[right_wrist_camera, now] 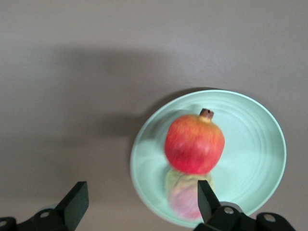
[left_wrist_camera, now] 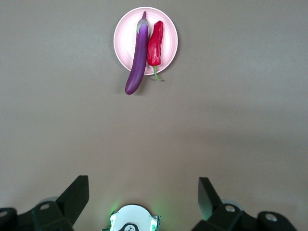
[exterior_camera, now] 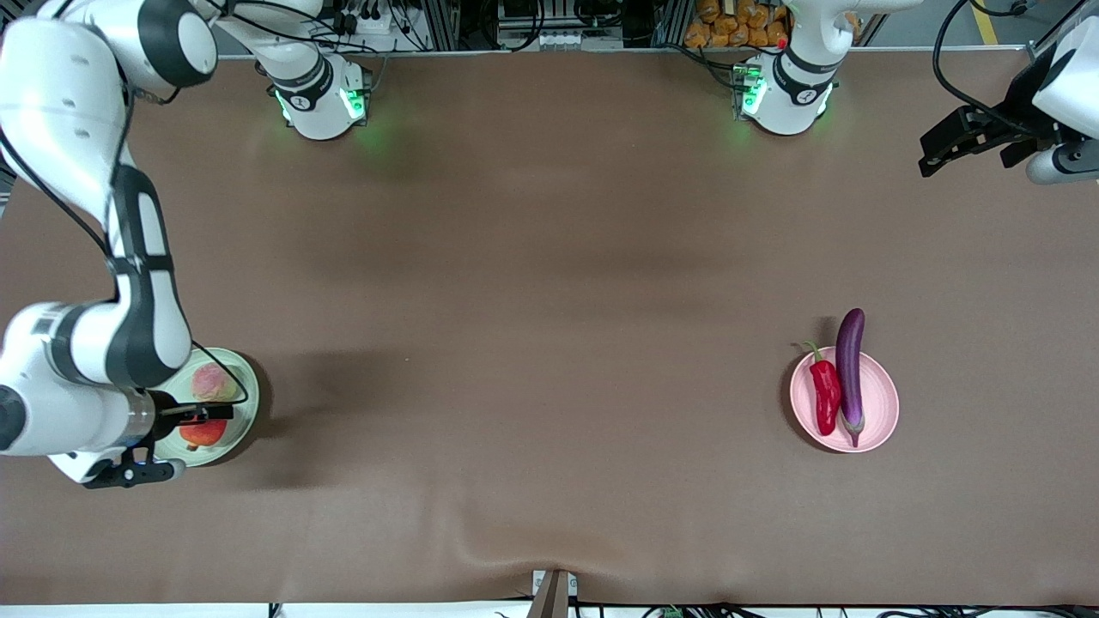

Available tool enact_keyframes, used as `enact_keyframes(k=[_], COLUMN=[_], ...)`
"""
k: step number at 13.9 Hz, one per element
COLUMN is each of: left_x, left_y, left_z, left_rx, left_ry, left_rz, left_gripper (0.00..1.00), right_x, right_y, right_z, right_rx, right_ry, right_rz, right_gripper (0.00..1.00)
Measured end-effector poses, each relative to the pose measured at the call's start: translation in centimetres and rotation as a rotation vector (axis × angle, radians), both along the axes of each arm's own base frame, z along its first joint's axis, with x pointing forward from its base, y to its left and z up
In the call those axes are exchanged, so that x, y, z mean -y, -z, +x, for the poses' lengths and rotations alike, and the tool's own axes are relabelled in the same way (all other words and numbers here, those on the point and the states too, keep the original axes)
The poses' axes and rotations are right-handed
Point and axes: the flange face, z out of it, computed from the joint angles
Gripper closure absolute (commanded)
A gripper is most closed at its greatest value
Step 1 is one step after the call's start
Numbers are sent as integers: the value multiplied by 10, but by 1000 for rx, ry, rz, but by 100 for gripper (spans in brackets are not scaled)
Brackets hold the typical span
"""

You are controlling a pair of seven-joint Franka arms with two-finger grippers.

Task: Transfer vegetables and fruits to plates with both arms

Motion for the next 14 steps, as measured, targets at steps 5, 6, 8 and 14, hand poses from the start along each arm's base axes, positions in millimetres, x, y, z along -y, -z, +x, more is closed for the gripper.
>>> enact_keyframes(k=[5,6,8,14], left_x=[0,0,-1,-2], left_y=[-3,-4,-5,-9], left_z=[-2,-2,-3,-6], left_rx=[7,7,10,18], left_ry=[0,0,-1,-3], left_rz=[0,-1,-1,-1], left_gripper=[0,0,0,0], right_x=[-34,-41,-63,-81], right_y=[-126,-151,-204,-295], right_z=[-36,-46,-72,-152], right_rx=[-14,-20,-14,70], right_ry=[-38,-48,-16,77], right_rz=[32,30,13,-24], right_gripper=[0,0,0,0])
